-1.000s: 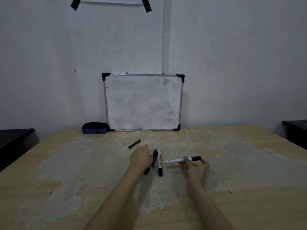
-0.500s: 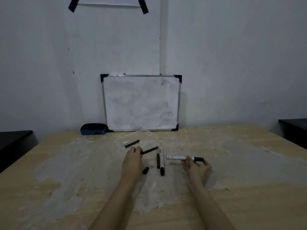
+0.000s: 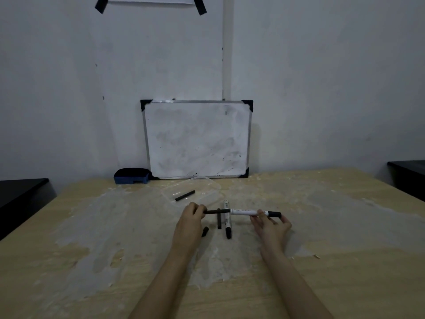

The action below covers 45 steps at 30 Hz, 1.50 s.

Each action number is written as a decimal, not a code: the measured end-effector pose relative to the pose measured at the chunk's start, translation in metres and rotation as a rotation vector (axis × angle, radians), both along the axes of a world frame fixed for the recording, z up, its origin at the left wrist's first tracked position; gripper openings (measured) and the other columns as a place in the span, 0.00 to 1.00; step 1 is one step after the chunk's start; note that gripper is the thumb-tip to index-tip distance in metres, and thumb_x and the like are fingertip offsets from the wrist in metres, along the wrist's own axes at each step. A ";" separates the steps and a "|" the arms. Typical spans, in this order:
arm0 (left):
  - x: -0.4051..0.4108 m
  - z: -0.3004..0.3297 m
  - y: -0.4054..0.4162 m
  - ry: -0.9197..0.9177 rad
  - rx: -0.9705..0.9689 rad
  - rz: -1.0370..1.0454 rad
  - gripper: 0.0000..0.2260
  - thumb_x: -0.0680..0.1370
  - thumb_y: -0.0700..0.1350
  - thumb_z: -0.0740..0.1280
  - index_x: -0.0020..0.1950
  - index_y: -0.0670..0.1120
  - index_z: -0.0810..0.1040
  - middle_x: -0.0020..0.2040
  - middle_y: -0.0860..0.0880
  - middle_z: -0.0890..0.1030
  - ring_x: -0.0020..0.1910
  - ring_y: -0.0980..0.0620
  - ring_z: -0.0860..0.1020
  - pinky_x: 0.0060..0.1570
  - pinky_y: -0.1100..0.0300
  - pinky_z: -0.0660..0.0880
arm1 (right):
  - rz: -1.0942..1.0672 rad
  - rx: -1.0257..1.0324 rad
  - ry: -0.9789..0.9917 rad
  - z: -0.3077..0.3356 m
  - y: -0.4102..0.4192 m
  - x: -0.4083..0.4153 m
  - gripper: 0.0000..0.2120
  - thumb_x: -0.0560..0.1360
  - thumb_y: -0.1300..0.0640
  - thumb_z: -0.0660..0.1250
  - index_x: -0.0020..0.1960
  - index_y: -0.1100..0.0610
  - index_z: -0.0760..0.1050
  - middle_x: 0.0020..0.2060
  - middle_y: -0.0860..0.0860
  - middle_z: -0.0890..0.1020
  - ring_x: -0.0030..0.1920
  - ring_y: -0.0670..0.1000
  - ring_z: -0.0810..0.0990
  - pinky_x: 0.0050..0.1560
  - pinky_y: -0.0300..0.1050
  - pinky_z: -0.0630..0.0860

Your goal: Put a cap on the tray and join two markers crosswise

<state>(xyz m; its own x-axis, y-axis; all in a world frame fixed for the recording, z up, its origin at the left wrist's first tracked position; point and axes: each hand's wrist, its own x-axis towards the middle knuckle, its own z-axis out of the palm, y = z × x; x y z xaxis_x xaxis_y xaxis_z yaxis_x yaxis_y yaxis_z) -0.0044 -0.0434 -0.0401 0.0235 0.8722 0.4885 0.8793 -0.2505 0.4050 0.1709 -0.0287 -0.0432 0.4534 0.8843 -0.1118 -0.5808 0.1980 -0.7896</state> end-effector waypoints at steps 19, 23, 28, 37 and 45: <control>-0.001 -0.001 -0.003 0.002 0.125 -0.052 0.16 0.68 0.28 0.70 0.54 0.38 0.78 0.50 0.40 0.78 0.52 0.45 0.81 0.45 0.54 0.82 | -0.015 0.042 0.051 0.008 -0.006 0.000 0.24 0.72 0.71 0.65 0.59 0.55 0.58 0.55 0.66 0.75 0.40 0.53 0.79 0.43 0.46 0.82; 0.001 -0.002 -0.001 0.008 0.131 -0.064 0.16 0.68 0.27 0.70 0.53 0.37 0.78 0.49 0.39 0.79 0.51 0.44 0.81 0.42 0.52 0.82 | 0.018 0.052 0.033 0.006 -0.006 -0.004 0.23 0.72 0.70 0.66 0.57 0.53 0.57 0.53 0.64 0.75 0.40 0.53 0.80 0.32 0.37 0.82; 0.015 0.004 -0.007 -0.129 0.075 -0.107 0.18 0.76 0.45 0.65 0.65 0.44 0.71 0.59 0.45 0.75 0.57 0.50 0.76 0.55 0.58 0.75 | 0.099 0.058 0.077 0.007 -0.005 -0.017 0.22 0.72 0.71 0.65 0.59 0.57 0.60 0.52 0.64 0.74 0.42 0.54 0.79 0.42 0.45 0.82; 0.001 -0.005 -0.004 0.098 -0.226 0.083 0.12 0.77 0.48 0.60 0.53 0.42 0.73 0.54 0.43 0.75 0.56 0.47 0.71 0.51 0.55 0.72 | 0.170 0.034 0.369 -0.003 0.004 0.003 0.05 0.74 0.68 0.63 0.50 0.66 0.72 0.43 0.59 0.78 0.47 0.53 0.80 0.35 0.38 0.82; 0.015 0.000 -0.003 -0.406 -0.169 -0.100 0.08 0.75 0.40 0.67 0.52 0.41 0.80 0.51 0.42 0.81 0.45 0.54 0.76 0.39 0.77 0.71 | 0.127 0.024 0.006 0.002 -0.001 -0.008 0.26 0.73 0.72 0.64 0.65 0.57 0.58 0.44 0.61 0.77 0.44 0.57 0.78 0.50 0.51 0.76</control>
